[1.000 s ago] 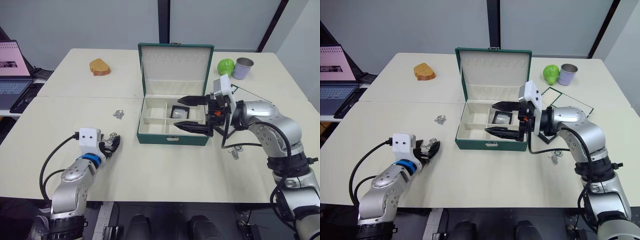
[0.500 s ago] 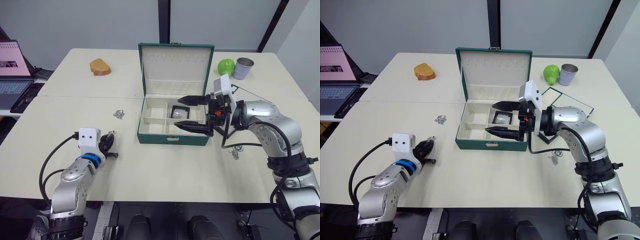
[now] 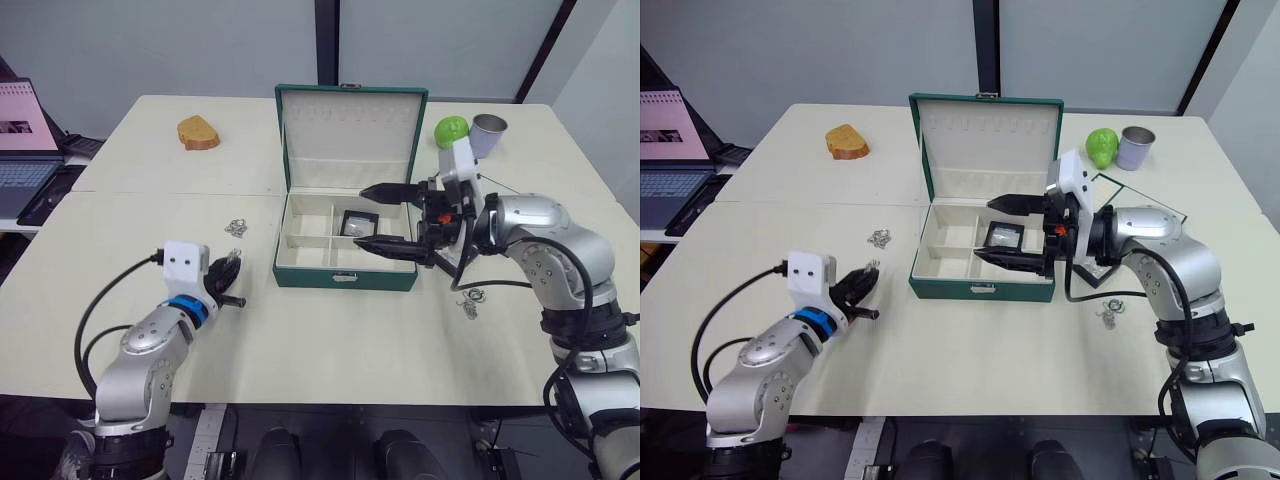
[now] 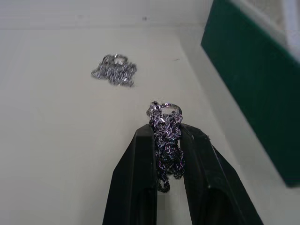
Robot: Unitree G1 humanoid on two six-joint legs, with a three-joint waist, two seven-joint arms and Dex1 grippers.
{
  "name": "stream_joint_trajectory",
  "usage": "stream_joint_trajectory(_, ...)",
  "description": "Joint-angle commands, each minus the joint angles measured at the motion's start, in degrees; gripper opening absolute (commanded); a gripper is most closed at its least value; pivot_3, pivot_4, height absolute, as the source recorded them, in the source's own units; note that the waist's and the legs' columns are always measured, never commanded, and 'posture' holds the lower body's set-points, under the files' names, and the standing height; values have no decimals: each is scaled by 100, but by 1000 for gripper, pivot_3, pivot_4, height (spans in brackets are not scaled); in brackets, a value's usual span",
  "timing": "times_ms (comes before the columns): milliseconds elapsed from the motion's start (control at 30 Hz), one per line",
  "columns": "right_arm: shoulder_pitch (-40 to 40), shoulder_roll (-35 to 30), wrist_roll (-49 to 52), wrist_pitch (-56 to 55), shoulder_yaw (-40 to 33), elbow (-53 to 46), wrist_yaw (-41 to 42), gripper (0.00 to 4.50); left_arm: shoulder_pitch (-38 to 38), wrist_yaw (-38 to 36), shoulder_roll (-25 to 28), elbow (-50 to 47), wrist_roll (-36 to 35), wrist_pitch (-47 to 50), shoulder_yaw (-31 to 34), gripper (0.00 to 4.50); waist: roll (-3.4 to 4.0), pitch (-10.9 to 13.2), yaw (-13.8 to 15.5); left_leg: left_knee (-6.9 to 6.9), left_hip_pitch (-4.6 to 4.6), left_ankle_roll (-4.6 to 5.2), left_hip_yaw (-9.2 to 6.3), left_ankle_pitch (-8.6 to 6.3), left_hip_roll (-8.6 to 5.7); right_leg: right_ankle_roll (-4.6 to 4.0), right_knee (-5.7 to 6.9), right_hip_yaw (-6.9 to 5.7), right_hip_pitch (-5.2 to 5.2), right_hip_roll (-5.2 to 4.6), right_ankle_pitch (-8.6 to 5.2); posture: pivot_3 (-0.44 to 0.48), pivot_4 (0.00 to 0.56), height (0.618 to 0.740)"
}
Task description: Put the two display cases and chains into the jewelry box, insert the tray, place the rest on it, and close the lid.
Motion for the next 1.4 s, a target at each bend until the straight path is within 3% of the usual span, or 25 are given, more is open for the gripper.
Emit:
stream_joint_trajectory(33,-158,-98,70,-61,-173,-59,118,4500,-233,22,192,-766,-403,502,163,404,0,0,-1,0,0,0,0,0,0,0,0,0,0,0,0,0,150,740)
stream_joint_trajectory(333,-354,-210,-84,-224,-241,314,218,4500,-1197,345,68,-1123,-907,1176,3,404,-2,2,-3,0,0,0,0,0,-1,0,-2,0,0,0,0,0,150,740)
stream_joint_trajectory(833,-466,-596,-366,-388,-575,712,112,4500,-2580,1122,-1151,679,153,406,-1185,404,-5,3,-14,2,-6,0,4,0,-3,0,-10,4,0,2,0,0,150,740)
stream_joint_trajectory(1400,-420,-632,-350,-245,-660,571,5,4500,-2828,1188,-1504,1567,799,234,-1447,404,-5,3,-5,2,-7,0,5,0,-3,1,-9,3,0,2,0,0,150,740)
